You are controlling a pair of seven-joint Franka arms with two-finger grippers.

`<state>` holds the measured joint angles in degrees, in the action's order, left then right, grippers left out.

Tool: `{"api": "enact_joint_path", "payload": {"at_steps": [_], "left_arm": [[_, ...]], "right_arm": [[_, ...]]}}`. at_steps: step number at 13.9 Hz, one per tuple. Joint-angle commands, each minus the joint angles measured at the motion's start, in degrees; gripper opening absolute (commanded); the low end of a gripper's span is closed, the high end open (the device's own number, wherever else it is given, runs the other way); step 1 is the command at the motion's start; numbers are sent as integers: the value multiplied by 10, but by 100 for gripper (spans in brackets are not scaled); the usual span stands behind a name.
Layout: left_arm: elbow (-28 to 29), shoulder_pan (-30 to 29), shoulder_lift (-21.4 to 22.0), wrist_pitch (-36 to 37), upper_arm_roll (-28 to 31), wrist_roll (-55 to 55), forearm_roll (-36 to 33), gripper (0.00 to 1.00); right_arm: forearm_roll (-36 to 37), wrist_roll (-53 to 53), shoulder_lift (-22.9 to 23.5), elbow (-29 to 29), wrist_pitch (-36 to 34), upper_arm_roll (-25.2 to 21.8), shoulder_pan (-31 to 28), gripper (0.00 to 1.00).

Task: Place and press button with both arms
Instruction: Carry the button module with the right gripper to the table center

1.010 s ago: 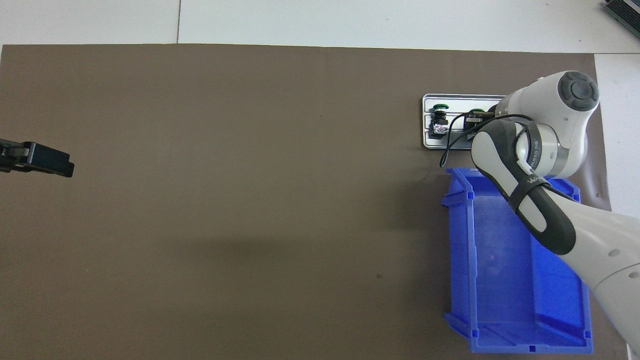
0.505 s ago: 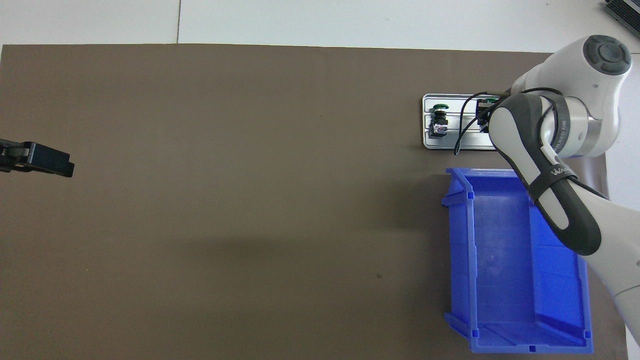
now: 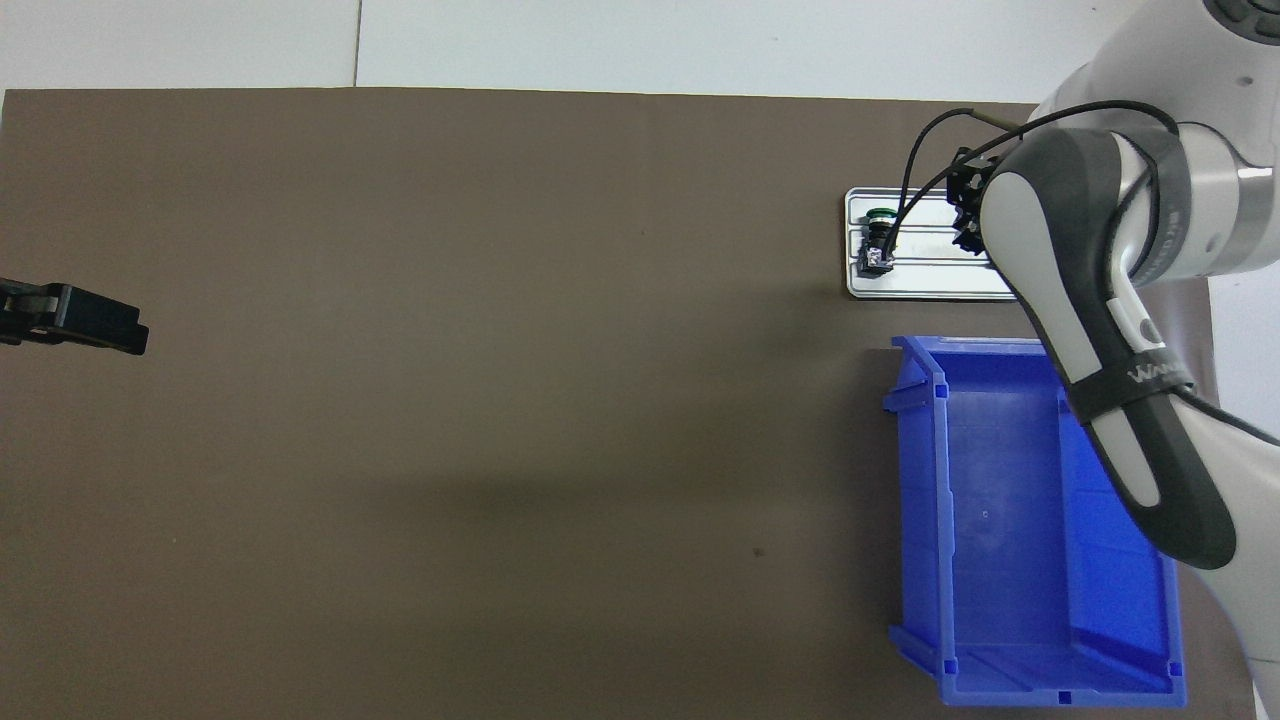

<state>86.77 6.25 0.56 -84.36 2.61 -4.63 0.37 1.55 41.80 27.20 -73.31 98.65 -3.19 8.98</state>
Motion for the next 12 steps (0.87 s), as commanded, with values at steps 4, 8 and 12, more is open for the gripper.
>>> {"api": "enact_joint_path", "payload": {"at_steps": [4, 8, 12], "left_arm": [[15, -7, 14, 2, -4, -7, -5, 100], [15, -7, 14, 2, -4, -7, -5, 100], [15, -7, 13, 2, -4, -7, -5, 100]], "right_arm": [[6, 359, -7, 9, 6, 11, 98, 0], [6, 521, -16, -1, 31, 33, 155, 0], [7, 671, -5, -24, 79, 33, 218, 0]]}}
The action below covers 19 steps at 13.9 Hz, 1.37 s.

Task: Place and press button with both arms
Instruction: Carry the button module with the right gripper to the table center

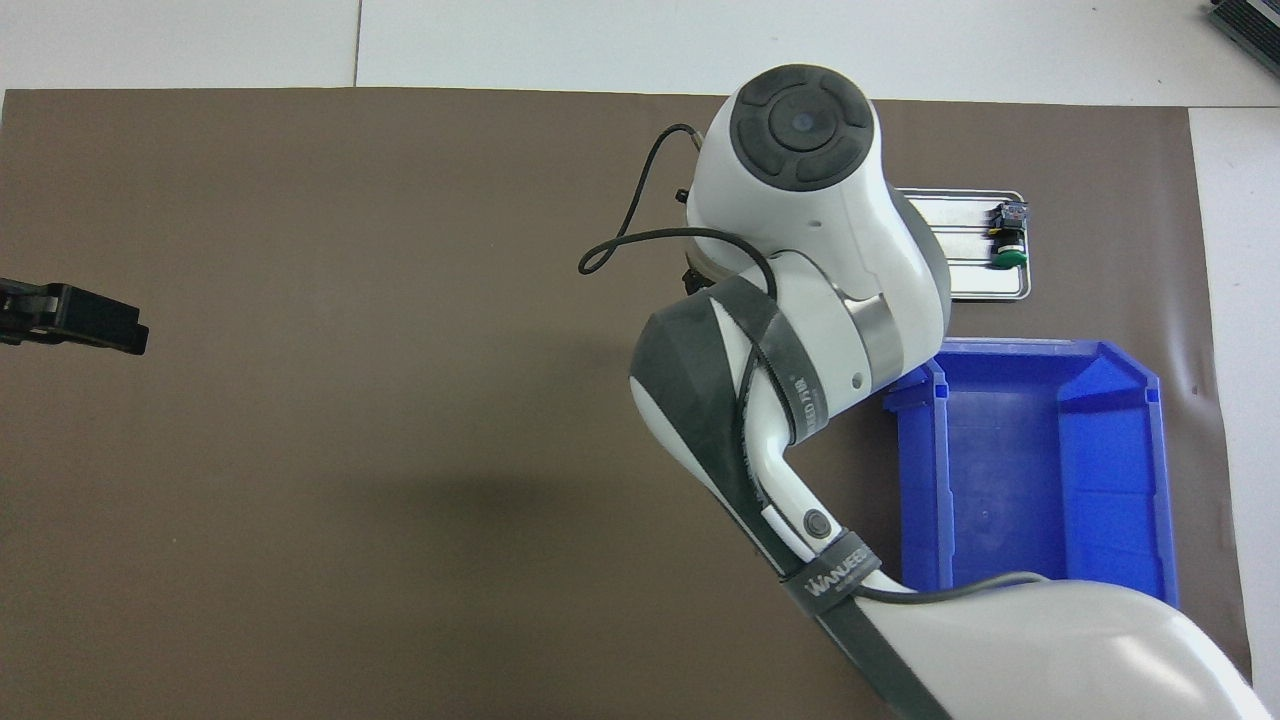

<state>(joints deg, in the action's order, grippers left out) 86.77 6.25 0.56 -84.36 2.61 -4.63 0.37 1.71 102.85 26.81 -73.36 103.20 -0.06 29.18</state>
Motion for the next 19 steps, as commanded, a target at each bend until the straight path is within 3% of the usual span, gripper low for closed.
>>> {"api": "enact_joint_path", "payload": {"at_steps": [1, 4, 9, 12, 19], "left_arm": [[14, -7, 13, 9, -3, -7, -5, 100], [15, -7, 17, 28, -3, -7, -5, 100], [15, -7, 23, 55, -4, -4, -5, 100], [15, -7, 22, 51, -4, -6, -5, 100], [17, -5, 21, 32, -4, -13, -5, 100]], "right_arm": [[6, 78, -1, -36, 51, 2, 23, 0], [18, 145, 38, -36, 67, 2, 73, 0], [49, 219, 87, -41, 118, 2, 100, 0], [49, 240, 87, -96, 169, 2, 105, 0], [50, 247, 68, -160, 195, 2, 107, 0]]}}
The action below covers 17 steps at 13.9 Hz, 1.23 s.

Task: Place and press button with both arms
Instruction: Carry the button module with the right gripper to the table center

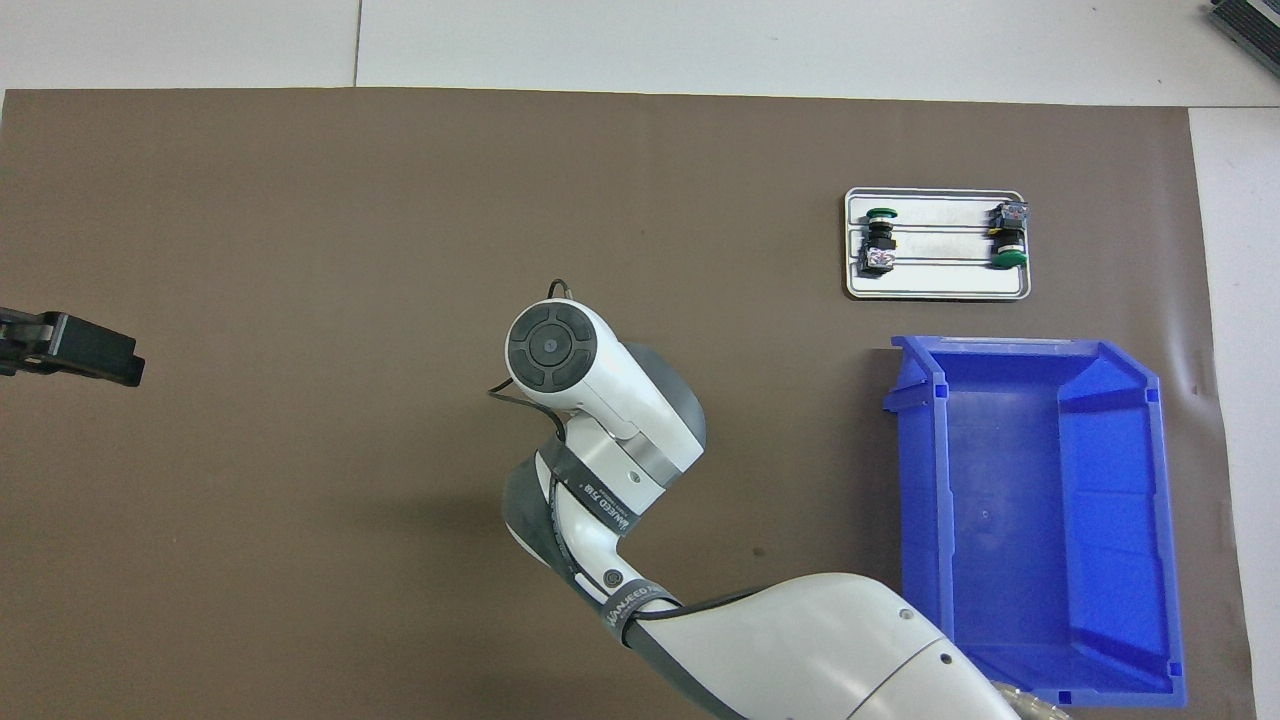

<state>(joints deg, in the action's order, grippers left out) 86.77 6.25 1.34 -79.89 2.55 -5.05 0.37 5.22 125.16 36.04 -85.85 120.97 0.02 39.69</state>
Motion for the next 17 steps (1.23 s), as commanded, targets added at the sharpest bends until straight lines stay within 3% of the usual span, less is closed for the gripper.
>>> {"api": "enact_joint_path", "payload": {"at_steps": [1, 12, 13, 14, 16, 17], "left_arm": [[18, -5, 13, -13, -4, -7, -5, 100], [31, 3, 14, -73, -10, -15, -4, 100], [31, 4, 14, -74, -11, -33, -3, 100], [31, 4, 15, -74, -11, -49, -3, 100], [31, 10, 15, -73, -11, -52, -3, 100], [31, 10, 15, -69, -11, -49, -3, 100]], "right_arm": [[15, 31, -25, -35, 20, 1, 2, 0], [15, 84, -19, -34, 37, 1, 18, 0], [15, 86, -19, -35, 41, 1, 18, 50], [15, 86, -19, -35, 41, 1, 17, 72], [21, 82, -19, -34, 41, 1, 15, 99], [27, 78, -20, -29, 39, 1, 13, 100]]}}
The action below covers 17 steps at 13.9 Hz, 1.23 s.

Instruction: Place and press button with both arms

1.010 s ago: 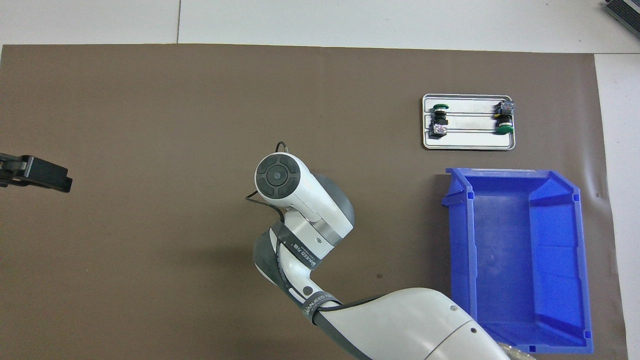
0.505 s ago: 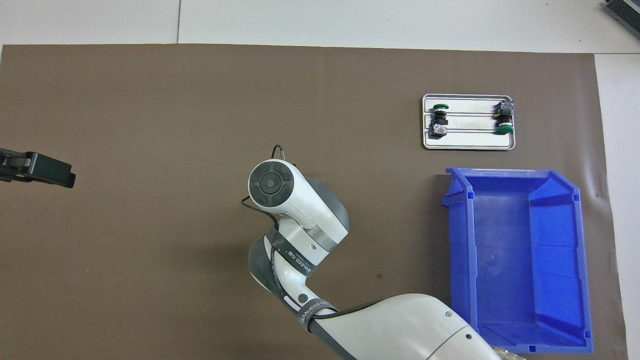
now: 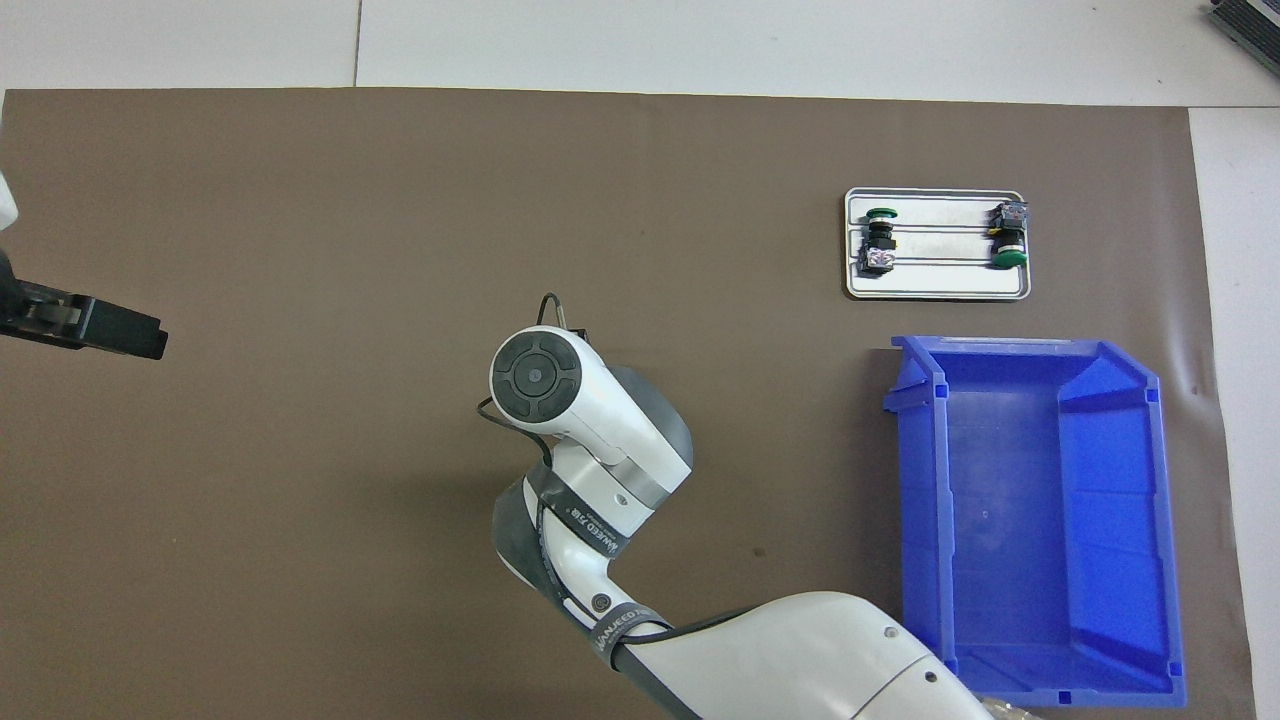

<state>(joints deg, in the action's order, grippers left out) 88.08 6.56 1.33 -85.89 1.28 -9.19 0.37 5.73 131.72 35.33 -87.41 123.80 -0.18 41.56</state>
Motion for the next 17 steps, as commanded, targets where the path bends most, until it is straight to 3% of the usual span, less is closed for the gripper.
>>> {"api": "enact_joint_path", "payload": {"at_steps": [1, 5, 9, 17], "left_arm": [[18, 0, 15, -5, 3, -7, -3, 100], [17, -25, 15, -5, 10, -6, -3, 100], [18, -30, 15, -5, 9, -6, -3, 100], [18, -30, 15, -4, 9, -6, -3, 100]], "right_arm": [[27, 6, -15, -7, 6, 3, -7, 100], [31, -85, -80, -14, -11, 2, -34, 100], [22, -252, -151, -17, -65, 3, -95, 100], [-45, -664, -210, -16, -123, 2, -250, 100]]}}
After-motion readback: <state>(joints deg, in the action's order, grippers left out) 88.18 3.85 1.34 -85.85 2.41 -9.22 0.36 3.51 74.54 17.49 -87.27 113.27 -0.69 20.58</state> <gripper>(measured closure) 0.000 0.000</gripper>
